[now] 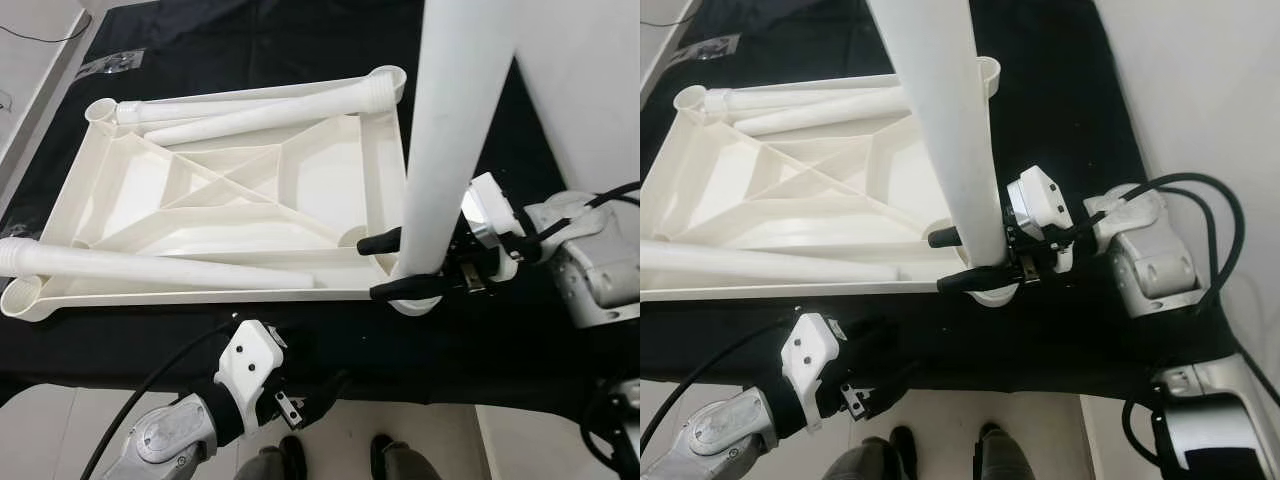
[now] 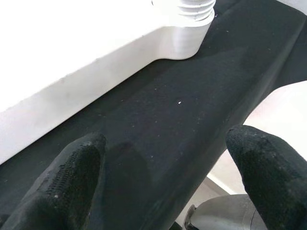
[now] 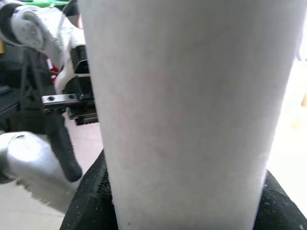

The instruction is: Building children table

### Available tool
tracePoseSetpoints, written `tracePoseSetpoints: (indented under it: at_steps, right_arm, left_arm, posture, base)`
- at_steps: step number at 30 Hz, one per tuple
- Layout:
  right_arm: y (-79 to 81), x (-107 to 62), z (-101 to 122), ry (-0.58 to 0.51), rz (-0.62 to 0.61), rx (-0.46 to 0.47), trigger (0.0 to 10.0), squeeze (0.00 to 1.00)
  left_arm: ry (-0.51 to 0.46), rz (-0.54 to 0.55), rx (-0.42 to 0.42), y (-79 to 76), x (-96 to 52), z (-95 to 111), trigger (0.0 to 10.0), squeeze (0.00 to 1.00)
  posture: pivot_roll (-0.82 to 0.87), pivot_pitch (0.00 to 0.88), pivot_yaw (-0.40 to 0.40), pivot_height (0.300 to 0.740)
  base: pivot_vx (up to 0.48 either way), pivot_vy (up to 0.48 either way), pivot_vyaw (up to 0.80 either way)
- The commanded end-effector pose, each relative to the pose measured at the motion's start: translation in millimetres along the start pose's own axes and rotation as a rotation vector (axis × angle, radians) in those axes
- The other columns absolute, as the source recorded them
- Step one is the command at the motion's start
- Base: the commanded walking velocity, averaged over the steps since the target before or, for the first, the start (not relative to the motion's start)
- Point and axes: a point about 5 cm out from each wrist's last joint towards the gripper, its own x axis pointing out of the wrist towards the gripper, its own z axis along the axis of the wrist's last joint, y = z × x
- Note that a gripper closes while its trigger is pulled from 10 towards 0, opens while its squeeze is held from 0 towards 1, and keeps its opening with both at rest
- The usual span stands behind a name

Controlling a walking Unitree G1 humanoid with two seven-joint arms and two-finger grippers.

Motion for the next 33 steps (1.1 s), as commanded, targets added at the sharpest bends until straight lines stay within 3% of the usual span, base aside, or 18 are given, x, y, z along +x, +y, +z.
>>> tracePoseSetpoints:
  at_steps: [1, 4, 6, 10, 15, 16, 17, 18, 20, 21, 23, 25, 28, 33]
  right_arm:
    - [12.0, 12.9, -32, 0.015, -0.007, 0.166, 10.0, 0.0]
    - [10.4, 11.9, -32, -0.007, -0.066, 0.178, 10.0, 0.0]
    - [8.7, 9.1, -33, -0.031, -0.192, 0.201, 10.0, 0.0]
    - [9.1, 8.3, -33, -0.033, -0.231, 0.208, 10.0, 0.0]
    - [14.6, 11.0, -45, 0.011, -0.54, 0.275, 10.0, 0.0]
    - [14.6, 11.0, -45, 0.011, -0.54, 0.275, 10.0, 0.0]
    - [19.0, 13.8, -48, 0.032, -0.649, 0.303, 10.0, 0.0]
    - [19.0, 13.8, -48, 0.032, -0.649, 0.303, 10.0, 0.0]
    - [39.4, 21.6, -67, 0.19, -1.006, 0.409, 10.0, 0.0]
    - [39.4, 21.6, -67, 0.19, -1.006, 0.409, 10.0, 0.0]
    - [67.1, 33.8, -78, 0.318, -1.255, 0.487, 10.0, 0.0]
    - [73.0, 39.8, -79, 0.324, -1.3, 0.501, 10.0, 0.0]
    - [68.6, 48.3, -77, 0.286, -1.338, 0.511, 10.0, 0.0]
    - [48.7, 61.2, -80, 0.27, -1.345, 0.511, 10.0, 0.0]
  left_arm:
    - [0.034, -0.011, -0.012, -2.1, -4.5, -5, 10.0, 0.0]
    - [0.034, -0.01, -0.014, -2.2, -4.2, -6, 10.0, 0.0]
    - [0.034, -0.009, -0.018, -2.4, -3.6, -7, 10.0, 0.0]
    - [0.034, -0.009, -0.019, -2.4, -3.3, -7, 10.0, 0.0]
    - [0.032, -0.005, -0.019, -1.6, -1.9, -7, 10.0, 0.0]
    - [0.032, -0.005, -0.019, -1.6, -1.9, -7, 10.0, 0.0]
    - [0.032, -0.003, -0.018, -1.1, -1.9, -8, 10.0, 0.0]
    - [0.032, -0.003, -0.018, -1.1, -1.9, -8, 10.0, 0.0]
    - [0.031, 0.004, -0.016, 0.5, -2.0, -8, 10.0, 0.0]
    - [0.031, 0.004, -0.016, 0.5, -2.0, -8, 10.0, 0.0]
    - [0.032, 0.01, -0.013, 2.4, -1.3, -10, 10.0, 0.0]
    - [0.032, 0.012, -0.012, 3.2, -0.7, -10, 10.0, 0.0]
    - [0.035, 0.019, -0.004, 5.2, 0.6, -12, 10.0, 0.0]
    - [0.04, 0.033, 0.0, 10.8, 4.9, -18, 10.0, 0.0]
  posture:
    - [-0.03, 0.385, 0.11, 0.74]
    - [-0.03, 0.382, 0.107, 0.74]
    - [-0.04, 0.375, 0.1, 0.74]
    - [-0.04, 0.374, 0.099, 0.74]
    - [-0.05, 0.375, 0.082, 0.74]
    - [-0.05, 0.375, 0.082, 0.74]
    - [-0.06, 0.374, 0.077, 0.74]
    - [-0.06, 0.374, 0.077, 0.74]
    - [-0.06, 0.369, 0.077, 0.74]
    - [-0.06, 0.369, 0.077, 0.74]
    - [-0.07, 0.359, 0.082, 0.74]
    - [-0.07, 0.357, 0.084, 0.74]
    - [-0.07, 0.345, 0.092, 0.74]
    - [-0.07, 0.297, 0.088, 0.74]
  base:
    - [0.0, 0.0, 0.0]
    - [0.0, 0.0, 0.0]
    - [0.0, 0.0, 0.0]
    - [0.0, 0.0, 0.0]
    - [0.0, 0.0, 0.0]
    - [0.0, 0.0, 0.0]
    - [0.0, 0.0, 0.0]
    - [0.0, 0.0, 0.0]
    - [0.0, 0.0, 0.0]
    - [0.0, 0.0, 0.0]
    - [0.0, 0.0, 0.0]
    - [0.0, 0.0, 0.0]
    - [0.0, 0.0, 0.0]
    - [0.0, 0.0, 0.0]
